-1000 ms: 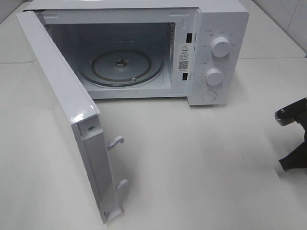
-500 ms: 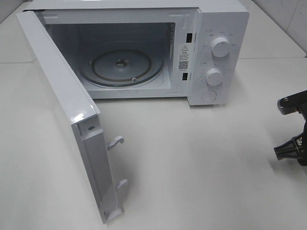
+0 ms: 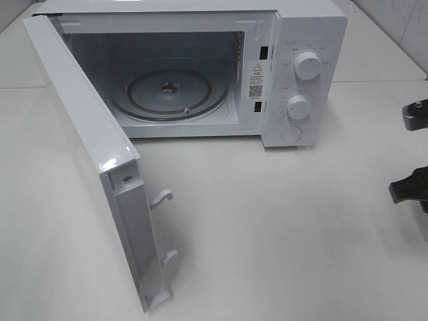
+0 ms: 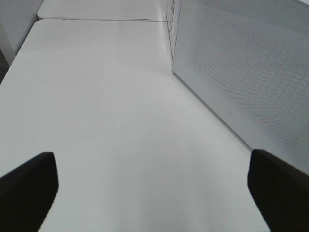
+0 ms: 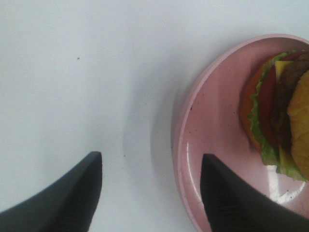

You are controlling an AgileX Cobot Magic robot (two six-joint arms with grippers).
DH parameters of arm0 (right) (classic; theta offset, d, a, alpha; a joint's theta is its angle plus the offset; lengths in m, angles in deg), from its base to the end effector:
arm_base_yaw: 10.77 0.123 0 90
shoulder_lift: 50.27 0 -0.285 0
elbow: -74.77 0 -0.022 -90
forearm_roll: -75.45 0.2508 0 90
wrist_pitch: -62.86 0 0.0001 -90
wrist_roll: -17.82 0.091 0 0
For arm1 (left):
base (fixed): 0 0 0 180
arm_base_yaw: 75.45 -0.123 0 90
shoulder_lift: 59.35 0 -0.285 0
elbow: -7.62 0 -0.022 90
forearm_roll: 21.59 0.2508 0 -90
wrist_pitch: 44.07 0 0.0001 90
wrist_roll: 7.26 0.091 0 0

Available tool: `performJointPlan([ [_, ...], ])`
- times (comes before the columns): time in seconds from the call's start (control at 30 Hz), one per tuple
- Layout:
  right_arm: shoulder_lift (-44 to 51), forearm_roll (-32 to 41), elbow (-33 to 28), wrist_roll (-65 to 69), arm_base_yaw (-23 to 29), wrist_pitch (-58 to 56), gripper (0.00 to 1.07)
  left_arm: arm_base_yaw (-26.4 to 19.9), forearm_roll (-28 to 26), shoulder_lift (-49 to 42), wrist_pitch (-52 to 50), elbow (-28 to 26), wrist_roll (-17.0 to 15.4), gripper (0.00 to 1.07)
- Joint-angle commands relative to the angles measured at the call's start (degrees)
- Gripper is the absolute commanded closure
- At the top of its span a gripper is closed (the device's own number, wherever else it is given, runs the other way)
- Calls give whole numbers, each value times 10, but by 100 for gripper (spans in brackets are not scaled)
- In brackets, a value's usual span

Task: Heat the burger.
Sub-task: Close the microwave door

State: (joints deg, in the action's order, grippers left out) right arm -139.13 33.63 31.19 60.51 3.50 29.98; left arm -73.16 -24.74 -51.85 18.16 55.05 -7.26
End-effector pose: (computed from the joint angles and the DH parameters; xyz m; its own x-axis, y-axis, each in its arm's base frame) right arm 0.2269 0.0237 0.1762 -0.9050 -0.1335 -0.4039 -0.0084 0.9549 -0.2969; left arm -0.0093 -0.0041 0.2808 -0.4575 -0.0073 -0.8892 0.0714 0.9964 -0.0450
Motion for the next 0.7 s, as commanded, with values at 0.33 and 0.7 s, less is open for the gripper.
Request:
performJointPlan([
  [0.33, 143, 292, 29, -262, -4, -91, 46, 3, -2, -3, -8, 2, 0, 6],
  [0.7, 285, 392, 27, -327, -4, -121, 20, 3, -2, -3, -8, 2, 0, 6],
])
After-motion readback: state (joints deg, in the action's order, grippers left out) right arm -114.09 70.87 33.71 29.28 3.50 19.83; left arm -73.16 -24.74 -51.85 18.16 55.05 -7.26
